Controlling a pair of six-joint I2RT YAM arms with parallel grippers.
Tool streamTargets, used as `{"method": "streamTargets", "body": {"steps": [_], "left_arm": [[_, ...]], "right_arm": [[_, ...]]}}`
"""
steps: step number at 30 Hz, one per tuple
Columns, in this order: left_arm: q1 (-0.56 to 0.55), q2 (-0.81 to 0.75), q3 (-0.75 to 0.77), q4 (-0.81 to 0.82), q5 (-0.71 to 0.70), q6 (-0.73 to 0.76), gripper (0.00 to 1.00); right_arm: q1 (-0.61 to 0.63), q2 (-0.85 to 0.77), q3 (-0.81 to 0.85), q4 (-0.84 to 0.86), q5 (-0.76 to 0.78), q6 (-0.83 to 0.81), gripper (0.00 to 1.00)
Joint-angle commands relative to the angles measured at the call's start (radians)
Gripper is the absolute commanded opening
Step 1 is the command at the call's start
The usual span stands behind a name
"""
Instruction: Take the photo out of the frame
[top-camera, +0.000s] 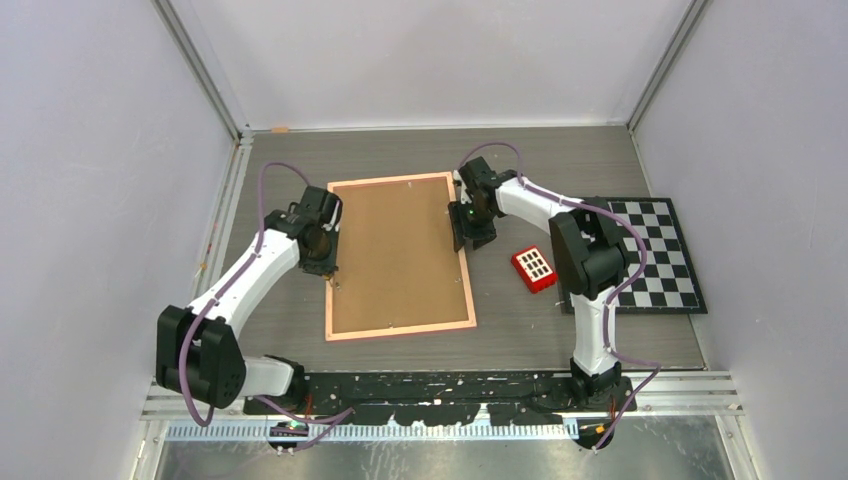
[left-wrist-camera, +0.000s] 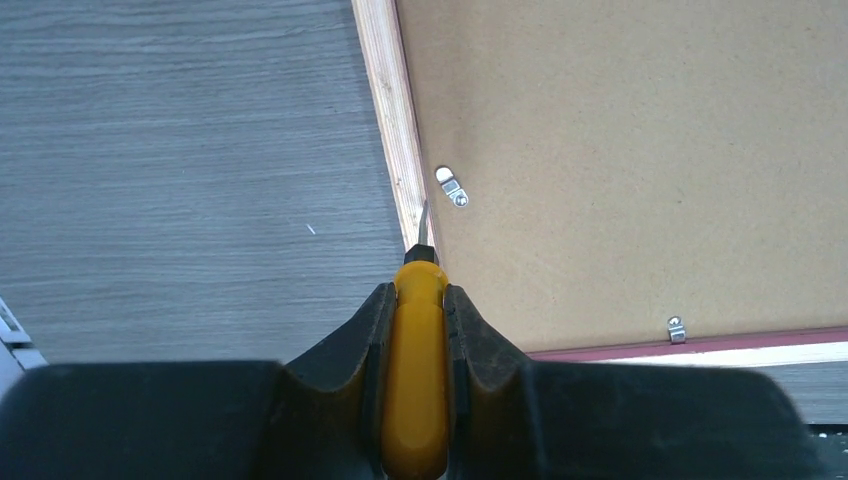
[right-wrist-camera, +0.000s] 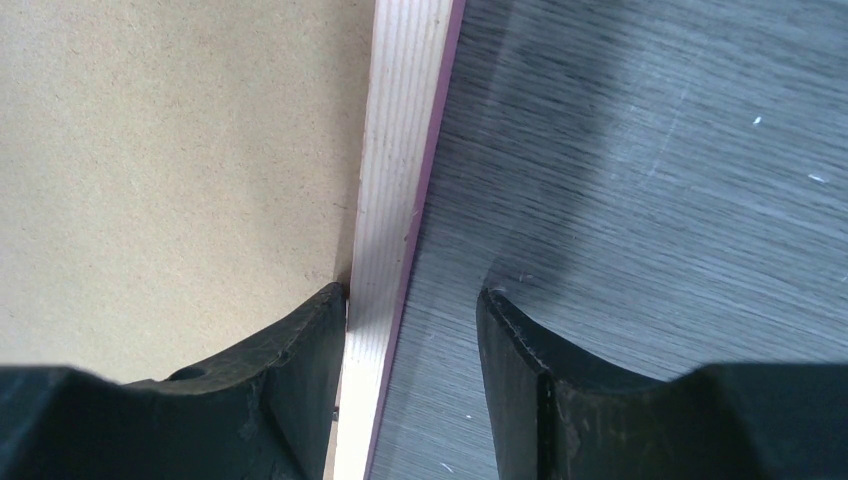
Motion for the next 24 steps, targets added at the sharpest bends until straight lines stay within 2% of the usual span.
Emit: {"method": "streamTargets", "body": {"steps": [1,11,24], "left_arm": [[-0.002,0.021,-0.008,0.041,-0.035,-0.068,0.0],[-0.002,0.051,-0.014,0.064,-0.004,-0.075,0.0],[-0.008,-0.014,-0.004,0.045,0.08,-0.109,0.0]], "right_arm": [[0.003,-0.016,-0.029,-0.008,-0.006,0.018,0.56],[0.003,-0.007,-0.026,-0.007,-0.006,0.018,0.56],[0.002,-0.007,-0.028,-0.008,-0.016,0.02,0.56]]}}
